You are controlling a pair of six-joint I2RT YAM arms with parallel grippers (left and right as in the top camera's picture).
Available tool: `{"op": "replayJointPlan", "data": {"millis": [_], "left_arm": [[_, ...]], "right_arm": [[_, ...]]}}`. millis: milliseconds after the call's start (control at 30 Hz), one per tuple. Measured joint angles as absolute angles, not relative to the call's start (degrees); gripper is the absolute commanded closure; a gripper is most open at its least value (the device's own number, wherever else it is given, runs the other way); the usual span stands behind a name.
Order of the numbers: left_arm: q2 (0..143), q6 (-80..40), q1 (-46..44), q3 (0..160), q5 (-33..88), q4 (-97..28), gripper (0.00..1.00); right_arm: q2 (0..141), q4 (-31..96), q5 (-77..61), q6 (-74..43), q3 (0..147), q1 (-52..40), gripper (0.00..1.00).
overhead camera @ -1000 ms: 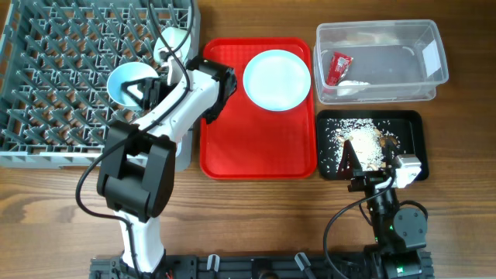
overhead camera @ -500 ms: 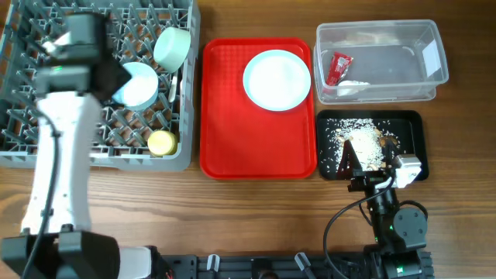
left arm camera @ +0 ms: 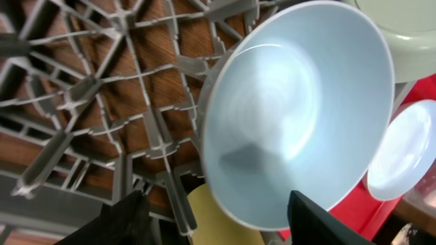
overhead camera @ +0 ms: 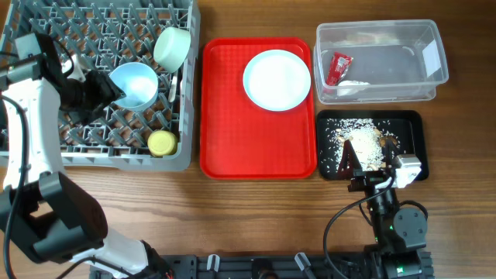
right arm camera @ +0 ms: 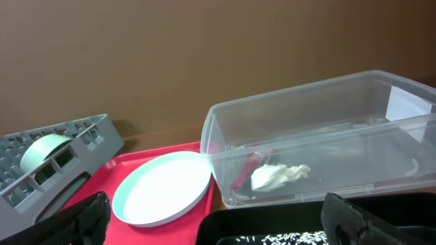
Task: Sort waste into correct bins and load items into the dishwasher rack
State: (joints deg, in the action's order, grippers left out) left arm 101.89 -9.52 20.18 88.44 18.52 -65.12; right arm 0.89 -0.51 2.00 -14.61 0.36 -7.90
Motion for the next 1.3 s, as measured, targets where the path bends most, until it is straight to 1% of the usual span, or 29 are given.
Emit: {"op": "replayJointPlan", "data": {"millis": [67, 100, 133, 167, 200, 367, 500, 600, 700, 800, 967, 1067, 1167, 1300], "left_arm": [[103.63, -8.99, 20.21, 88.44, 19.35, -65.08, 0.55], [104.29, -8.67, 20.21, 88.44, 19.51, -65.06, 0.61], [105.25, -8.10, 20.21, 88.44, 19.73, -65.01, 0.82], [106.10, -8.12, 20.21, 88.44, 19.81, -64.79, 0.91], [107.18, -7.81, 20.18, 88.44, 19.94, -64.45, 0.96], [109.51, -8.03, 20.21, 88.47, 21.15, -63.66, 0.96], [109.40, -8.56, 20.18, 91.98, 20.67, -69.45, 0.96], [108.27, -10.44, 19.64, 97.54, 16.43, -74.72, 0.96], [104.88, -13.43, 16.80, 103.15, 5.96, -78.19, 0.96], [100.47, -17.76, 10.04, 105.27, -7.40, -80.88, 0.96], [99.68, -30.92, -7.60, 106.06, -32.71, -89.58, 0.96], [102.39, -41.91, -14.90, 104.01, -47.40, -95.20, 0.96], [105.41, -50.63, -19.27, 99.04, -57.93, -95.77, 0.96], [109.75, -56.45, -21.71, 93.62, -66.15, -93.30, 0.96]], "right_arm": [[0.89, -0.51, 2.00, -14.61, 0.36, -7.90, 0.01], [0.89, -0.51, 2.00, -14.61, 0.34, -7.90, 0.00], [0.89, -0.51, 2.00, -14.61, 0.36, -7.90, 0.00], [0.89, -0.51, 2.00, -14.61, 0.34, -7.90, 0.00], [0.89, -0.51, 2.00, -14.63, 0.36, -7.90, 0.00], [0.89, -0.51, 2.00, -14.63, 0.36, -7.90, 0.00], [0.89, -0.51, 2.00, -14.61, 0.36, -7.90, 0.00], [0.89, -0.51, 2.00, -14.63, 0.36, -7.90, 0.00], [0.89, -0.51, 2.00, -14.61, 0.34, -7.90, 0.00], [0.89, -0.49, 2.00, -14.63, 0.34, -7.90, 0.00], [0.89, -0.49, 2.00, -14.63, 0.34, -7.90, 0.00], [0.89, -0.51, 2.00, -14.63, 0.34, -7.90, 0.00], [0.89, -0.51, 2.00, -14.61, 0.36, -7.90, 0.00], [0.89, -0.49, 2.00, -14.63, 0.34, -7.90, 0.00]]}}
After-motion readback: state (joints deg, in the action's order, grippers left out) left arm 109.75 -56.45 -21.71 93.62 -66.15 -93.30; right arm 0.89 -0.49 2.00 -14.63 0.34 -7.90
